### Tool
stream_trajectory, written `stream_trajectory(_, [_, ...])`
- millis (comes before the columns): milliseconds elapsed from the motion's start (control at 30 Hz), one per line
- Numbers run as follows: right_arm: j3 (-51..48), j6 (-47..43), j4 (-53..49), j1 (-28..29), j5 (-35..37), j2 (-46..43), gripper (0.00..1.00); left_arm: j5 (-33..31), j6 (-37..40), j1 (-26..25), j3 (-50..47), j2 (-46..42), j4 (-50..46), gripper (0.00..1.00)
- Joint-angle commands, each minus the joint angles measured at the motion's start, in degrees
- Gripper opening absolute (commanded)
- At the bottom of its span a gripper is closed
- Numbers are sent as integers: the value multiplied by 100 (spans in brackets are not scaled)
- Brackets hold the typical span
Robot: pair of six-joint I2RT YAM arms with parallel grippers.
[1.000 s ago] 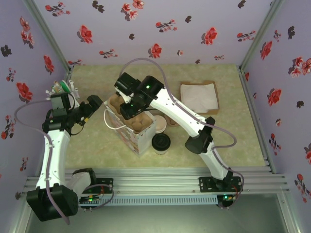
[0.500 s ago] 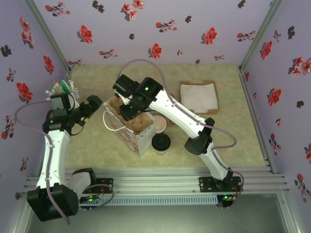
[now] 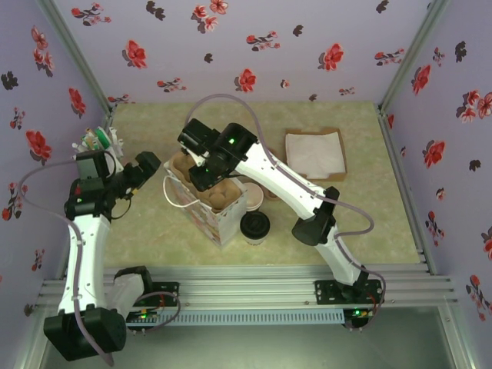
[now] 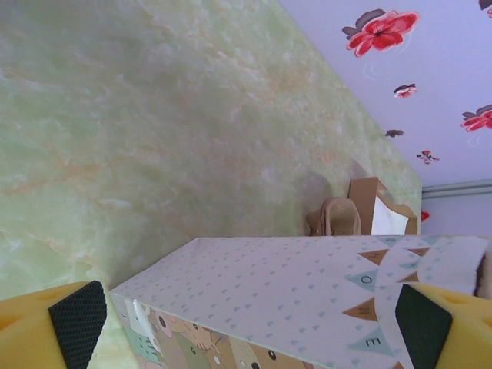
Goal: Pack the takeout coffee
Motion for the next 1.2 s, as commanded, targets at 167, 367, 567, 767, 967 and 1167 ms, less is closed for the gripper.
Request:
stream_trajectory(167, [60,-57,-71,42,109,-82,37,399,761,38,489,-139,-661,92])
stream_trajectory(367, [65,-56,-59,40,96,-103,37,886,1135,1,869,-20,-1029,89])
stream_trajectory(567, [58,-57,-62,41,82,-110,37,944,1429,-212,1191,441,-1333,85])
stream_trajectory(767, [42,-53,-96,44,102,-119,37,909,1489,-384,1260,701,-1318,83])
stream_trajectory(967, [29,-56,-87,39,97,-124,37,704,1473,-439,1181,827,-1297,82])
stream_trajectory(1167, [25,-56,-98,36,104,-143,37,314,1499,-443,1254,838,-1435,81])
